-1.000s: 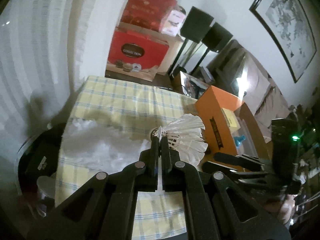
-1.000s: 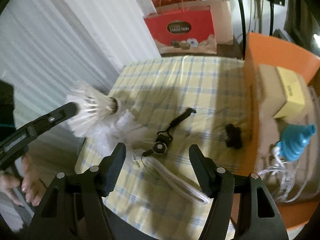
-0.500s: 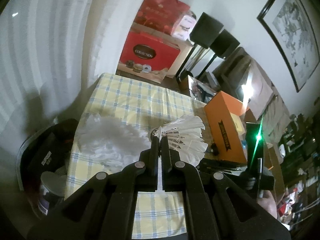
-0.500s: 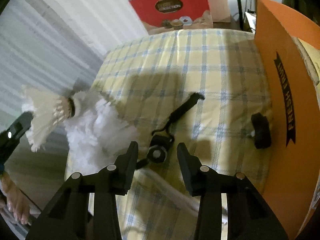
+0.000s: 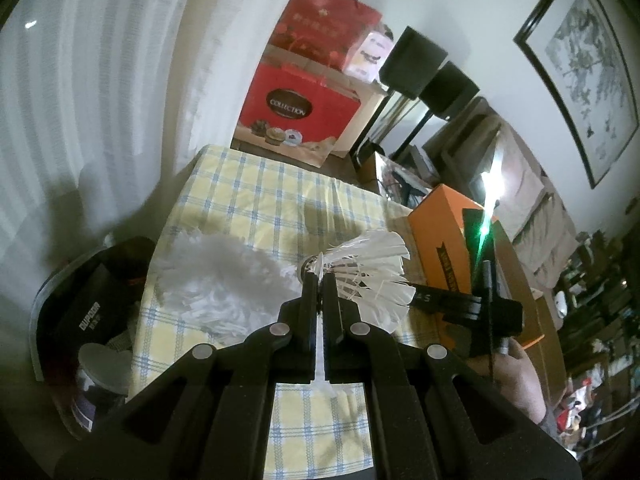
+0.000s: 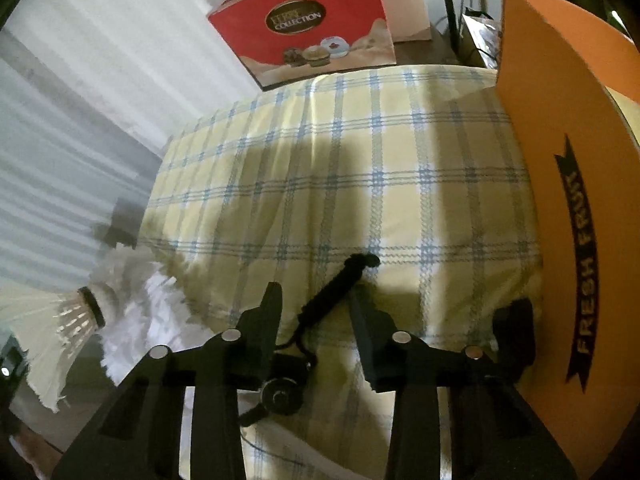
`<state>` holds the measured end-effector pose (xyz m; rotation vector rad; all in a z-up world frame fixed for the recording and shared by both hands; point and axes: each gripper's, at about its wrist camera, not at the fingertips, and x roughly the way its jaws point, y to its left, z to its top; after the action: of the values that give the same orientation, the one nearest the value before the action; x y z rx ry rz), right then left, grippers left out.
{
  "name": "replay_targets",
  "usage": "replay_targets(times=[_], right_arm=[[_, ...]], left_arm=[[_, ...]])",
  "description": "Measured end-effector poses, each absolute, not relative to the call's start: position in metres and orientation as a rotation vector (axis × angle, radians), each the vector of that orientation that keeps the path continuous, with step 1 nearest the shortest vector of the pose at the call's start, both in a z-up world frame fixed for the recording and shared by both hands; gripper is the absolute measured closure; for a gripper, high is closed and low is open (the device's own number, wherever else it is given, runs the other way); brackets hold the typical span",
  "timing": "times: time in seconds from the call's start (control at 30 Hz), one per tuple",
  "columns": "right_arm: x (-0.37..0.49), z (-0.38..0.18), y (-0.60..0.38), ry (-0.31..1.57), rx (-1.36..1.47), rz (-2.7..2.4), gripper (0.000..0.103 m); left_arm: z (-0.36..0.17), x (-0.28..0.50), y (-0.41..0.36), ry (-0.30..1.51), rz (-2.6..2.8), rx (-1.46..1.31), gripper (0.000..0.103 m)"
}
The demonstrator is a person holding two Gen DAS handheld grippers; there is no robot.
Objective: Organize objects
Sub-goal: 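Grasp the black lanyard with the right tool while the left holds the shuttlecock, then carry shuttlecock and lanyard over the box with both tools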
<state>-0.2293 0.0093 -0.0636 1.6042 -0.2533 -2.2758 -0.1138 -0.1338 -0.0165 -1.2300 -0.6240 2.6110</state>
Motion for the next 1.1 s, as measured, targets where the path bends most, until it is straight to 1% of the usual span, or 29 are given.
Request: replay_targets(times=[0.07,0.13,0.2,0.3,0.47,0.8,1.1], right_arm=[[-0.230,-0.064,0.005,-0.212,1.595,-2.300,0.075],[-0.232,-0.066,0.002,-0.176,1.591,-2.321,0.083],[-0.233,-0.066,-0.001,-0.134,1.584,-2.335,0.089],[-0.234,-0.068,-0.001,-0.128,1.580,-2.328,0.093],[-0.226,-0.053,0.009,-0.151,1.507,-2.322,0.094],[-0.193,0.019,0.033,-0.155,1.299,-2.350,0.094],[-0.173,0.078,0.069,-0.171,1.174,-2.391,0.094]], left_arm=[[-0.016,-0.115,-0.135,-0.627,2.611,-1.232,0.101],[-0.017,-0.115,-0.136,-0.632,2.610,-1.234,0.101],[-0.016,-0.115,-0.136,-0.634,2.609,-1.235,0.101],[-0.016,-0.115,-0.135,-0.635,2.608,-1.236,0.101],[-0.014,-0.114,-0.134,-0.636,2.604,-1.231,0.101],[-0.004,-0.117,-0.112,-0.616,2.576,-1.220,0.101],[0.018,-0.122,-0.074,-0.566,2.537,-1.173,0.101]])
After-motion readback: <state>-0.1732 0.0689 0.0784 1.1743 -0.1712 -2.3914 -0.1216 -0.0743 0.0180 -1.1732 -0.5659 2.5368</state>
